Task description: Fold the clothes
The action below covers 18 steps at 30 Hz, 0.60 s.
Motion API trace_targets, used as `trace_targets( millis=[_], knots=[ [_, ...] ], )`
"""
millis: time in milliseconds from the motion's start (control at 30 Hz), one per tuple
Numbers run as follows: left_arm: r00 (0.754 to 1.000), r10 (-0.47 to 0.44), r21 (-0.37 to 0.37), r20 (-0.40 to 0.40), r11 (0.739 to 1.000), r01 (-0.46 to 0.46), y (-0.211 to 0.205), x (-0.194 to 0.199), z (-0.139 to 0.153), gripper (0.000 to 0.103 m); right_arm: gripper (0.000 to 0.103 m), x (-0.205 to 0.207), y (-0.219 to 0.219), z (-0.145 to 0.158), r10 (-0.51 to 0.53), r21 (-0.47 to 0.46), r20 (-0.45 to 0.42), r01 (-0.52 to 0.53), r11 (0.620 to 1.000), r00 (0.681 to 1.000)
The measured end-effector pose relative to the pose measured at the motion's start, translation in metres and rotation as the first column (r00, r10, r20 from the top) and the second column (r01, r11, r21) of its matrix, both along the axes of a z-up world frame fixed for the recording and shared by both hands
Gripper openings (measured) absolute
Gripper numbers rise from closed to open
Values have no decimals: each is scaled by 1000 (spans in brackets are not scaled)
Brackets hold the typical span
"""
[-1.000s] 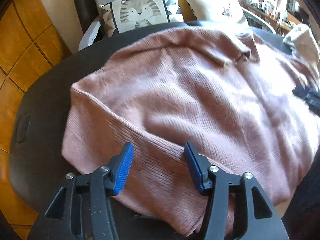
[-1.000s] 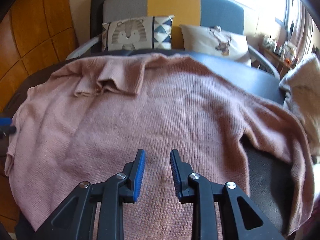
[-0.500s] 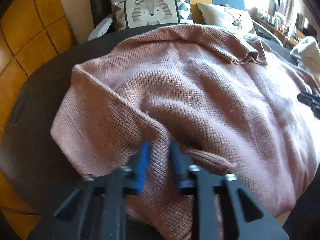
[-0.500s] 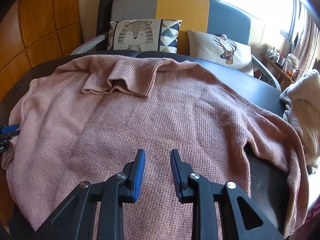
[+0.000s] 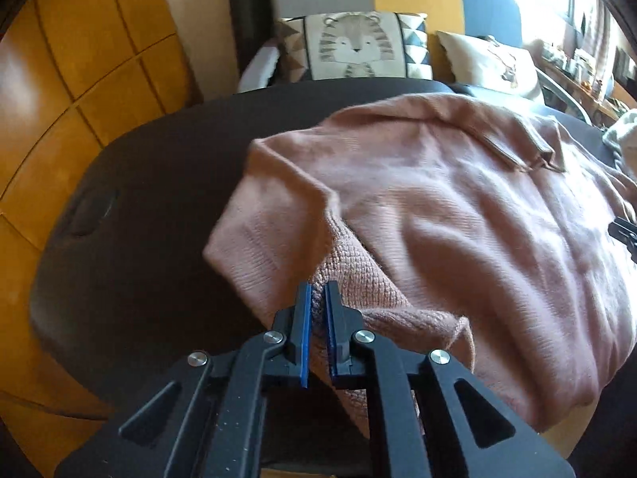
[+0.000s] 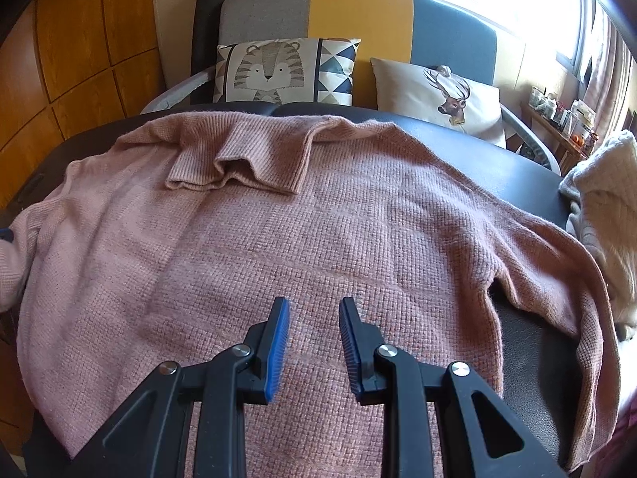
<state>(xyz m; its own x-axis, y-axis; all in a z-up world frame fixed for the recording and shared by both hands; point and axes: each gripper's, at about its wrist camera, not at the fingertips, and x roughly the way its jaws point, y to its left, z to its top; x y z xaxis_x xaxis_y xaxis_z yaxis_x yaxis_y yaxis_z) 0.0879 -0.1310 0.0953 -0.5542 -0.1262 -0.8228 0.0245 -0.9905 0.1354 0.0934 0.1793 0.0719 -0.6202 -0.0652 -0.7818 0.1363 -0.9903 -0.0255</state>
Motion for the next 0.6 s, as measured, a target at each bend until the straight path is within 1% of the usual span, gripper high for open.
trace_targets(
  millis=[133,200,267,333,467,600],
  knots=[
    [1000,28,-1,-8,1000,-28,-17,3,4,6,25,2,-3,3,11,0,-4,-11,1000,1000],
    [999,42,-11,-12,999,-42,-31,-3,4,6,25,2,-3,3,11,-3,-4,-11,1000,1000],
    [997,72,-18,-25,997,-73,-45,-4,10,6,25,3,-3,4,11,-7,-2,-11,1000,1000],
    [993,111,-6,-36,994,-111,-60,-6,16,6,25,3,-3,4,11,-9,-2,-11,1000,1000],
    [975,215,37,-53,976,-213,-102,-10,27,6,25,2,-2,4,9,-14,2,-9,1000,1000],
    [955,289,66,-70,956,-285,-133,-9,32,6,25,3,-3,3,11,-14,6,-11,1000,1000]
  ],
)
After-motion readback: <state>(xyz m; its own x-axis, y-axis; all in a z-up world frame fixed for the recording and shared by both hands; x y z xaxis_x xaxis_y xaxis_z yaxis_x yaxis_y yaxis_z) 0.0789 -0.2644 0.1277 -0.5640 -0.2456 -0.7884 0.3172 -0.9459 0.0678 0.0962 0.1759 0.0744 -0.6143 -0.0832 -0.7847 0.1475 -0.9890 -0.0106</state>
